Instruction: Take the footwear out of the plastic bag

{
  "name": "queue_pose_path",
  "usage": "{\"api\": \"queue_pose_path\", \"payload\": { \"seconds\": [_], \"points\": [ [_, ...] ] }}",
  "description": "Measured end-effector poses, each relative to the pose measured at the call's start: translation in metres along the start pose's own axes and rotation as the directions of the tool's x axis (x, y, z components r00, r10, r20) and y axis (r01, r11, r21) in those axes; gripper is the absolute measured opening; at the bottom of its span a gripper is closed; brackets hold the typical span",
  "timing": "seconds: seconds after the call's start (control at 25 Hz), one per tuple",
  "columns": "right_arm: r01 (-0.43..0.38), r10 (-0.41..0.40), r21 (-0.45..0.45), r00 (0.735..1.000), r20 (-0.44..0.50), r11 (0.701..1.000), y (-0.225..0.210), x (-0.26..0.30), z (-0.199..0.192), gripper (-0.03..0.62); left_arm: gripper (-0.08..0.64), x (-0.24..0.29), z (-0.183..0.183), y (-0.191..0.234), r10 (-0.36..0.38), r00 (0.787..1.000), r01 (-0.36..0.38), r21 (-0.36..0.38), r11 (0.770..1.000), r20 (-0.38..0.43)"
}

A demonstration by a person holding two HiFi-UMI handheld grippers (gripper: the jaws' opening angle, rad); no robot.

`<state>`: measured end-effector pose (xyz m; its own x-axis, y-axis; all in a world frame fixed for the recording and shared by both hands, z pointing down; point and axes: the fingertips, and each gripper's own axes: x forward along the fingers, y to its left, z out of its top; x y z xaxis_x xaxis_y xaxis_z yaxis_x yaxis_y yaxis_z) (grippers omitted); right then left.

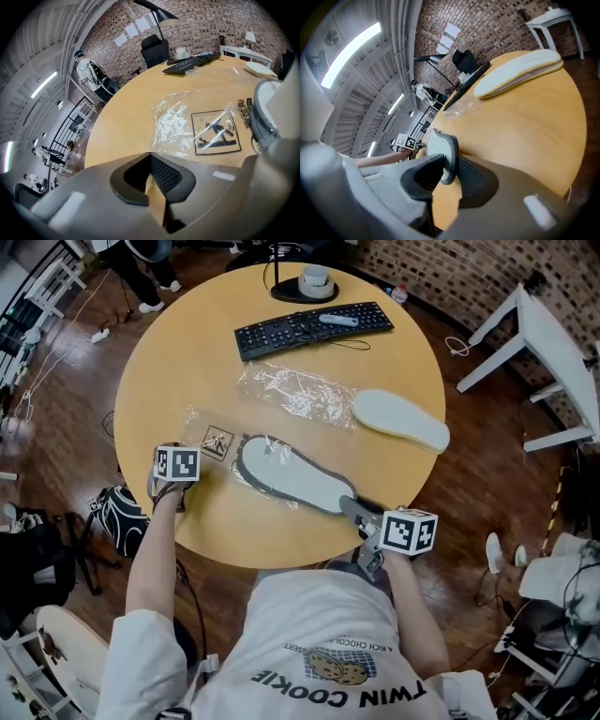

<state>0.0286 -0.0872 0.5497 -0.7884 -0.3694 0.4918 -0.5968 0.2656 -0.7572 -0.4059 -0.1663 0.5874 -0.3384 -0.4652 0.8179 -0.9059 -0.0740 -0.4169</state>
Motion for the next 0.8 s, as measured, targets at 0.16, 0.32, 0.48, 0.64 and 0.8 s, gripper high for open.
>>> {"api": "queue_pose_path", "payload": {
  "seconds": [0.16,0.32,0.48,0.64,0.8],
  "points": [
    [-0.006,0.006,0.002,1.0,0.0,1.0,-0.004,-0.009,0.002,0.089,0.0,0.001,0.0,-0.001,0.007,1.0,-0.007,0.004,1.0,-0.01],
    [-0.009,0.009,0.003,1.0,0.002,1.0,-0.01,-0.017,0.004,0.089,0.0,0.002,0.001,0.0,0.014,1.0,-0.014,0.012,1.0,-0.017],
    [-0.004,0.004,-0.004,1.0,-0.001,1.0,-0.018,-0.026,0.005,0.089,0.0,0.002,0.0,-0.001,0.019,1.0,-0.018,0.015,1.0,-0.024],
    [-0.01,0.01,-0.003,1.0,0.005,1.0,-0.021,-0.036,0.007,0.089,-0.002,0.002,0.001,-0.001,0.031,0.999,-0.031,0.024,0.999,-0.028],
    [-0.017,0.016,0.016,1.0,0.02,1.0,-0.028,-0.045,0.009,0.087,-0.002,0.004,0.002,-0.001,0.036,0.999,-0.035,0.031,0.999,-0.037]
  ]
}}
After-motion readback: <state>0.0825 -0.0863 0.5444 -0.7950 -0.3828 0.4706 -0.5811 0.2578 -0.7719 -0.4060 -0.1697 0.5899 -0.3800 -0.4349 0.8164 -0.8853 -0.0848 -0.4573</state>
